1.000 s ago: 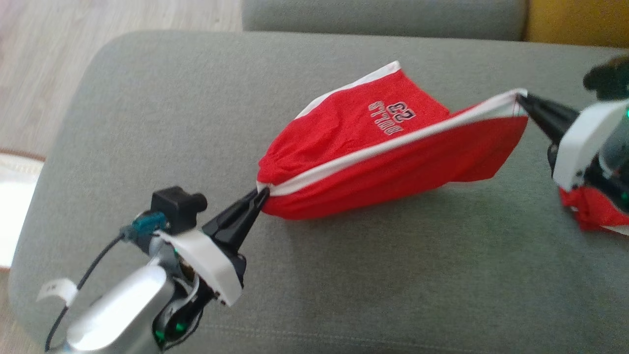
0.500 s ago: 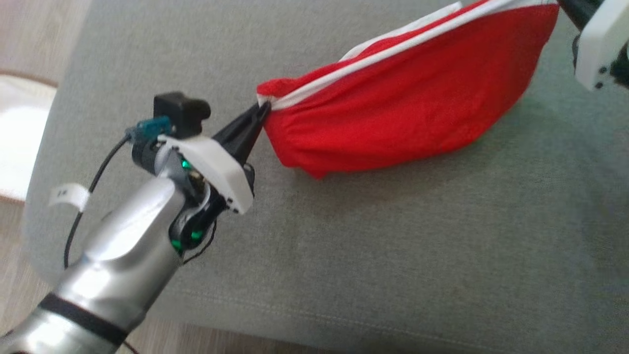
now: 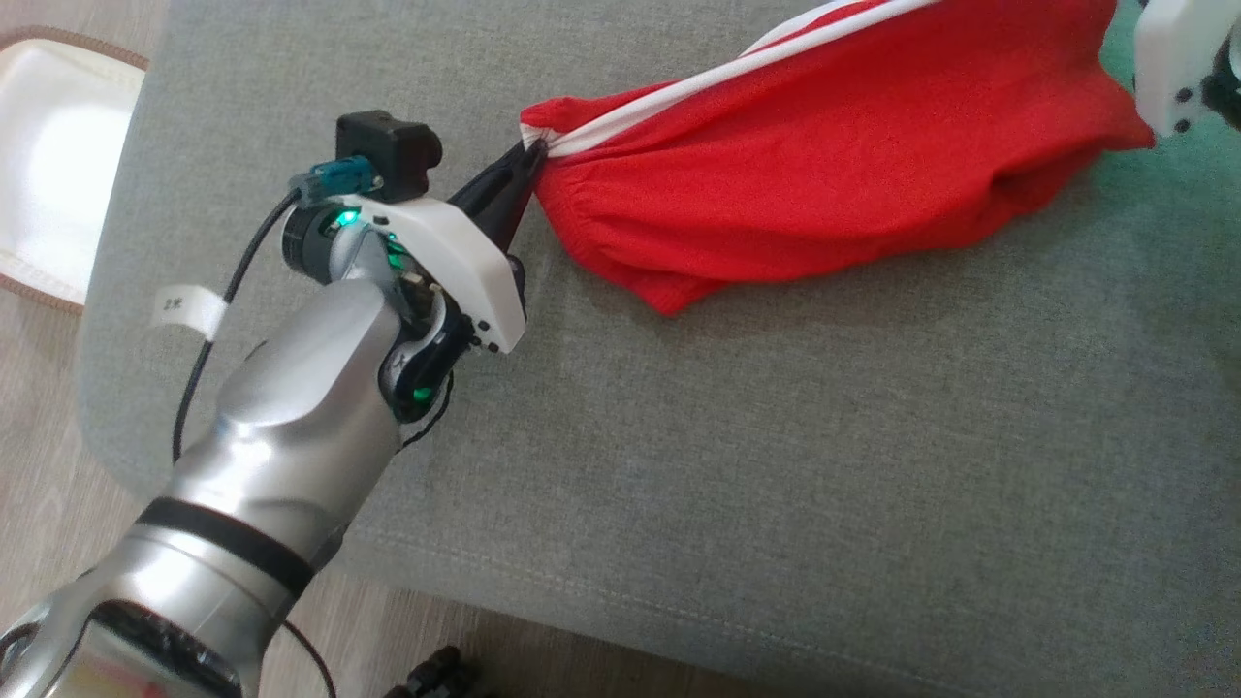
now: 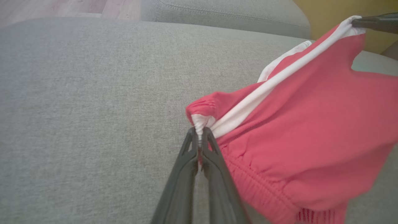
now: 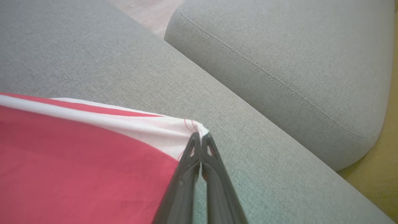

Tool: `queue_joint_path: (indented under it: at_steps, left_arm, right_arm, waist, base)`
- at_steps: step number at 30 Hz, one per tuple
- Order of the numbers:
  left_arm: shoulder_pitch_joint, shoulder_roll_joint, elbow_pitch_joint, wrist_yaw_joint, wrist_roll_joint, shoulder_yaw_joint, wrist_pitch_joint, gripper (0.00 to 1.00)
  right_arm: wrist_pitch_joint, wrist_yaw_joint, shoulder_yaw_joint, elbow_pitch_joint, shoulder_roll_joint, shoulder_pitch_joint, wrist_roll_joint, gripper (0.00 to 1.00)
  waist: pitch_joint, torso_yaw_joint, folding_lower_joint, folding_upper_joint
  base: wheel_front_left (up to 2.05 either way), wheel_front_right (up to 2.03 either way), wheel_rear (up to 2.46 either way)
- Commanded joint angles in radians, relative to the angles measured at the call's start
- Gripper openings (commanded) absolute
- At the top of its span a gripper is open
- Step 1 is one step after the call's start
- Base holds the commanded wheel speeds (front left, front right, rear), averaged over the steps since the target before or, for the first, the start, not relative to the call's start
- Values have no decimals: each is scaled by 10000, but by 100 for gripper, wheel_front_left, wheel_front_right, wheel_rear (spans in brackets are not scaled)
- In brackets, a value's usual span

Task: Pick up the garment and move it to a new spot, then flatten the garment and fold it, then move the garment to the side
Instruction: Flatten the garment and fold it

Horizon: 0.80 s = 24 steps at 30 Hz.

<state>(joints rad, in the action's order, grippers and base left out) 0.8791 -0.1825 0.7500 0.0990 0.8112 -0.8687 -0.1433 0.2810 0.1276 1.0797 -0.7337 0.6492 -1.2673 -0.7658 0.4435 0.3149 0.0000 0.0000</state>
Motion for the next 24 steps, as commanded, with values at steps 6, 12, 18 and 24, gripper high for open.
queue_joint_path:
  at_steps: [6, 12, 18, 24]
  left_arm:
    - [676, -21, 768, 124, -141, 130, -510, 100]
    - [731, -32, 1290, 187, -171, 166, -887, 100]
    - [544, -405, 1099, 56, -252, 585, -1142, 100]
    - [28, -825, -190, -431, -485, 1591, -1179, 100]
  right_arm:
    - [-562, 31, 320, -706, -371, -321, -22, 100]
    - [-1446, 31, 321, -1205, -870, 3, -464, 100]
    - [-3042, 31, 24, -1286, -1203, 504, -977, 100]
    - [-4643, 31, -295, -1061, -1306, 1104, -1296, 100]
  waist:
    - [-51, -47, 0, 0]
    - [-475, -391, 0, 0]
    - [-1148, -1019, 0, 0]
    - [-1733, -1621, 0, 0]
  base:
    - [0, 0, 0]
    - [0, 0, 0]
    - [0, 0, 0]
    - [0, 0, 0]
